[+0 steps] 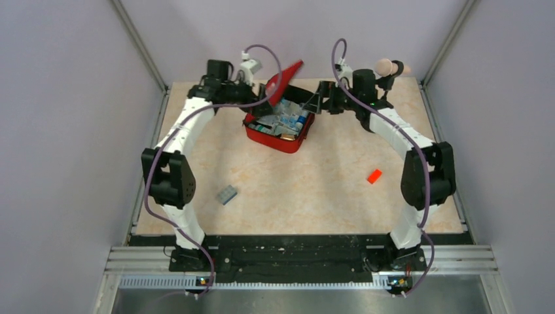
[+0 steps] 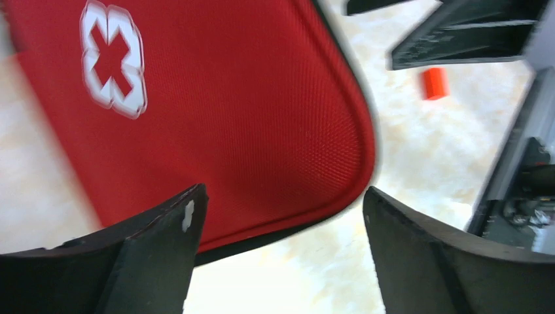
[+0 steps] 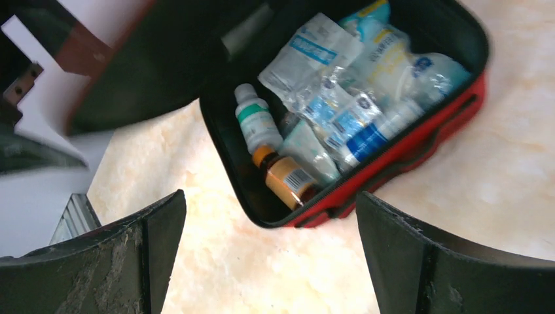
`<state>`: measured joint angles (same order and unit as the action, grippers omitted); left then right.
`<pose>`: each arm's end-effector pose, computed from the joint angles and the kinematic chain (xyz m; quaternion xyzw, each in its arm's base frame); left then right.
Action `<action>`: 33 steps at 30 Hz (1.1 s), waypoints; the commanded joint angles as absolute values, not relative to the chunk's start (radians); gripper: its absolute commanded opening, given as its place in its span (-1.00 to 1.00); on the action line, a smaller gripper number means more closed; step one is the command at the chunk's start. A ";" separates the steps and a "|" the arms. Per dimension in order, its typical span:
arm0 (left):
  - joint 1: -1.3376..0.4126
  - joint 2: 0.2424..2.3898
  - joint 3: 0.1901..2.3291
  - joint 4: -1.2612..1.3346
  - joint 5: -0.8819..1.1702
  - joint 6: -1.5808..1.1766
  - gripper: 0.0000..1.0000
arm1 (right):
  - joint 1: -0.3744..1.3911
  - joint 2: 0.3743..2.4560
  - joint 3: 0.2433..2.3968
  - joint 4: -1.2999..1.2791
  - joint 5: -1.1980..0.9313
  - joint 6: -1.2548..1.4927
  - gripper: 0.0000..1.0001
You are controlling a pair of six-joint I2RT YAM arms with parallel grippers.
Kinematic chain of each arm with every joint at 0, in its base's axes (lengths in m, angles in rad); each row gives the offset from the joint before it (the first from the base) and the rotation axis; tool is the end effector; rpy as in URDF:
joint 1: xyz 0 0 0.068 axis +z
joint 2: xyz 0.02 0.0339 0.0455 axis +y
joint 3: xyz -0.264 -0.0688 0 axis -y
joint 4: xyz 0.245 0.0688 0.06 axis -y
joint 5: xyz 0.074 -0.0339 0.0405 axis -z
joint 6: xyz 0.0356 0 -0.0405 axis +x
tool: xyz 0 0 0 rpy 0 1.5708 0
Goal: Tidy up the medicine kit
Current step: Close the lid of the medicine pouch, then adjust the medicine box at the center of the board.
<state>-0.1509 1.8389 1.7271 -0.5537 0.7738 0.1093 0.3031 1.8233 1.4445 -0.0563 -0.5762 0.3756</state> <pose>0.4098 -0.0875 0.3389 0.2717 0.8044 -0.3477 0.3979 0.4046 0.1468 0.2905 -0.1234 0.8133 0.3975 0.4065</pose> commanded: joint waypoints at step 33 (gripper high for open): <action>-0.040 1.892 1.516 -0.510 0.698 -0.302 0.62 | 0.312 2.238 1.873 0.067 -0.288 0.007 0.73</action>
<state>-0.0555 1.9560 1.5696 -0.4332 0.6689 -0.2958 0.3061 2.1601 1.7657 -0.0593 -0.4473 0.0772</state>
